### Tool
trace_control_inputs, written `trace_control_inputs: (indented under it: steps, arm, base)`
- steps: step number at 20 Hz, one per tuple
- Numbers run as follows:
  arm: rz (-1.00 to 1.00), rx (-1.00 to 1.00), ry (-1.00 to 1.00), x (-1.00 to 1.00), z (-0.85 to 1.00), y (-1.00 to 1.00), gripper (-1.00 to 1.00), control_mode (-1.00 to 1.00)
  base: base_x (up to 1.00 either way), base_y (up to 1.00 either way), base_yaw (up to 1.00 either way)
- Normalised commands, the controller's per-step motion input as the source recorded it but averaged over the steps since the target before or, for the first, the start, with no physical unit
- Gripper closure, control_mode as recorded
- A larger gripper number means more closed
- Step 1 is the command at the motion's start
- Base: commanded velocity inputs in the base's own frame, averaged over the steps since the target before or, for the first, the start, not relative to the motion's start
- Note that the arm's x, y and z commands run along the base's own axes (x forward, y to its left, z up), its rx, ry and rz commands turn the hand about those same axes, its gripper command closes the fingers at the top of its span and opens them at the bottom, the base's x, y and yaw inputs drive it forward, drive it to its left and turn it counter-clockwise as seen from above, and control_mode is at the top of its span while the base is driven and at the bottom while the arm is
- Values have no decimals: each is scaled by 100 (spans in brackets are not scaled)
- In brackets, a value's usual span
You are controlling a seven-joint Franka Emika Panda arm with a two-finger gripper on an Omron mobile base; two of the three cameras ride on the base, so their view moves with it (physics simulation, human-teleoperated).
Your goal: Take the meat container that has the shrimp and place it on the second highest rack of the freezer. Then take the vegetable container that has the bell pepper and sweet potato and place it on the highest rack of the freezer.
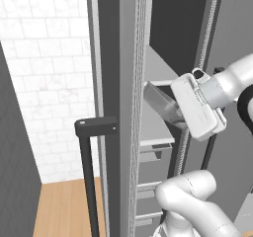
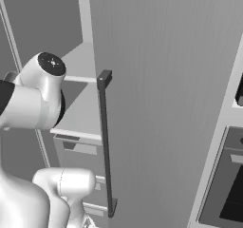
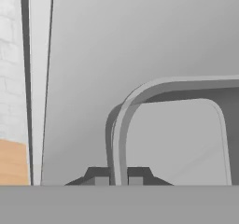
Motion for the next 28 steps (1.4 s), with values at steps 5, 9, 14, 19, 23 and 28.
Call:
trace_control_inputs:
  steps: [5,9,14,19,23,28]
  arm:
    - [0,-32,1,-2,-65,-13,100,-100]
    - [0,-13,0,6,-51,-53,100,-100]
    - [0,-24,0,53,-74,-4,100,-100]
    - [0,-22,0,86,-59,-5,100,-100]
    - [0,-20,-2,94,-73,-14,100,-100]
    - [1,-15,-2,100,-60,3,100,-100]
  base:
    - [0,0,0]
    - [0,0,0]
    - [0,0,0]
    - [0,0,0]
    - [0,0,0]
    - [0,0,0]
